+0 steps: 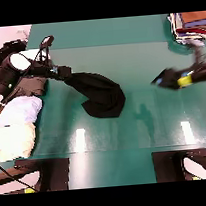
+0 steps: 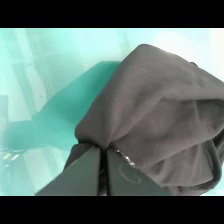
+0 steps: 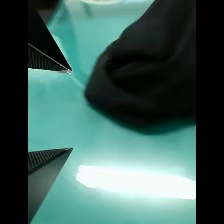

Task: Fold the shirts.

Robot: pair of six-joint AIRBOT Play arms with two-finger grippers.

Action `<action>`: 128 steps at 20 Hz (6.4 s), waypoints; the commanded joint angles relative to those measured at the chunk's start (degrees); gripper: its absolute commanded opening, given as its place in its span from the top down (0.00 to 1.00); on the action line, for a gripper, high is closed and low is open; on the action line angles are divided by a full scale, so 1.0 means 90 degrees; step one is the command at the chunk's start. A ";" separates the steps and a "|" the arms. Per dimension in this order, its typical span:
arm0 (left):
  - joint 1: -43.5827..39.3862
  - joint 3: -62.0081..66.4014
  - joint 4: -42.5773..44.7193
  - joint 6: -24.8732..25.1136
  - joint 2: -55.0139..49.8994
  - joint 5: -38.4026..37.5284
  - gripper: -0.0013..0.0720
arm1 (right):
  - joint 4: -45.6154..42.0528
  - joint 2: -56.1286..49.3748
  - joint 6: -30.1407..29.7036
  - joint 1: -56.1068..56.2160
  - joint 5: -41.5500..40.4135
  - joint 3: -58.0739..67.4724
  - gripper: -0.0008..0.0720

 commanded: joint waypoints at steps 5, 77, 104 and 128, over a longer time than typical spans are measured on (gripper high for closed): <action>0.0070 0.0066 0.0214 0.0007 0.0066 -0.0027 0.95 | 0.1440 -0.1960 -0.0466 0.2254 -0.2118 -0.0979 0.26; 0.0243 -0.1685 0.1506 -0.0600 -0.0121 -0.0056 0.95 | -0.1962 0.0219 0.0469 0.1778 0.0102 0.0908 0.97; 0.0243 0.4741 0.2574 -0.0549 0.1695 -0.0078 0.95 | -0.1957 0.1331 0.1081 -0.0559 0.1724 0.4537 0.97; 0.2004 0.1919 0.1865 -0.0984 -0.0177 -0.2586 0.21 | -0.0279 0.0012 -0.0272 -0.1059 -0.0049 0.1044 0.54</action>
